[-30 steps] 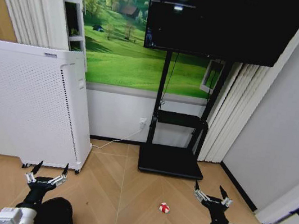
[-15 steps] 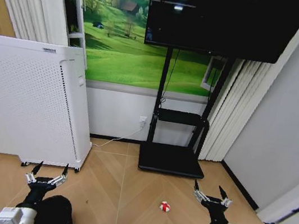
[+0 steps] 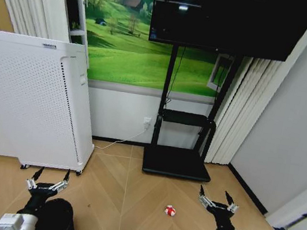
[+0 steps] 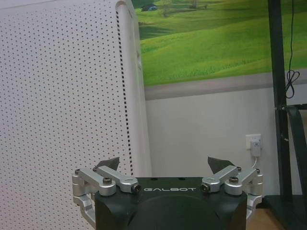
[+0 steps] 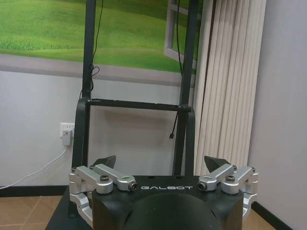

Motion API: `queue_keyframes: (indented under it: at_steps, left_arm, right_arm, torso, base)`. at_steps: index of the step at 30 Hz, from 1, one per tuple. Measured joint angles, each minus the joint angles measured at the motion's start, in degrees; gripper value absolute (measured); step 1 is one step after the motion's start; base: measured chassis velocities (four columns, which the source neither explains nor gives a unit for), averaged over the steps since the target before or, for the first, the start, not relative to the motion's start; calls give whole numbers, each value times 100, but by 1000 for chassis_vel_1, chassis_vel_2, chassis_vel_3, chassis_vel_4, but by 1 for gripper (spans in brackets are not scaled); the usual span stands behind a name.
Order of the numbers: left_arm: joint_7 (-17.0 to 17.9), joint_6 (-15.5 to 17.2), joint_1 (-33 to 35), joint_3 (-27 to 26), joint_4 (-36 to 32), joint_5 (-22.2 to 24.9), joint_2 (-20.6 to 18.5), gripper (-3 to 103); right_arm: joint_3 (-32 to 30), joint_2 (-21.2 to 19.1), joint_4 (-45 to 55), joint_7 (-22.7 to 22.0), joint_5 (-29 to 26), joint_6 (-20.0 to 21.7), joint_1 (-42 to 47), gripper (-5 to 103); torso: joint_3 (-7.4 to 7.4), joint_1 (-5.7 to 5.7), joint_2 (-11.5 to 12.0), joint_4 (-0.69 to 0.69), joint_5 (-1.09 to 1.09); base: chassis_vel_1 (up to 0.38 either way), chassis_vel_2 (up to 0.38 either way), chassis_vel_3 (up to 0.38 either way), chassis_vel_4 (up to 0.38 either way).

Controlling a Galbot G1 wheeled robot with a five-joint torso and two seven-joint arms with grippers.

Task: Pick up the trash bin and place the garbage on the floor into it.

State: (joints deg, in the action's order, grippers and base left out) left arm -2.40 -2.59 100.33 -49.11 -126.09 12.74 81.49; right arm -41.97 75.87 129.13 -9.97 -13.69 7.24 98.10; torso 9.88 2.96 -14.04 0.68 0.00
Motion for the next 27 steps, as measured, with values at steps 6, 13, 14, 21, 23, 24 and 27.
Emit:
queue_keyframes:
  at_steps: [6, 13, 14, 21, 23, 24, 27]
  left_arm:
    - [1, -10, 3, -1, 22, 1, 2, 100]
    - [4, -21, 10, -4, 36, 1, 11, 100]
    - [4, -23, 10, -5, 36, 1, 11, 100]
    - [5, -58, 16, -10, 51, -5, 18, 100]
    - [5, -60, 16, -14, 61, -10, 19, 100]
    - [2, -62, 18, -21, 72, -25, 19, 100]
    - [-28, -64, 38, -36, 113, -89, 19, 100]
  right_arm:
    - [-3, 0, -3, 0, -1, -3, 2, 100]
    - [-15, 1, -6, 1, -1, -16, 9, 100]
    - [-16, 1, -6, 0, -1, -20, 11, 100]
    - [-17, 2, -6, 0, -3, -26, 23, 100]
    - [-17, 1, -6, 0, -3, -26, 23, 100]
    - [-18, 0, -6, 0, -4, -27, 23, 100]
    - [-18, 0, -7, -1, -3, -28, 23, 100]
  torso:
    - [-93, -36, 130, 0, 0]
    - [-215, -80, 295, 0, 0]
    - [-241, -87, 327, 0, 0]
    - [-358, -122, 479, 0, 0]
    - [-385, -128, 512, 0, 0]
    - [-416, -134, 550, 0, 0]
    - [-467, -145, 612, 0, 0]
  base:
    - [0, 0, 0, 0]
    - [0, 0, 0, 0]
    - [0, 0, 0, 0]
    - [0, 0, 0, 0]
    - [0, 0, 0, 0]
    - [0, 0, 0, 0]
    - [0, 0, 0, 0]
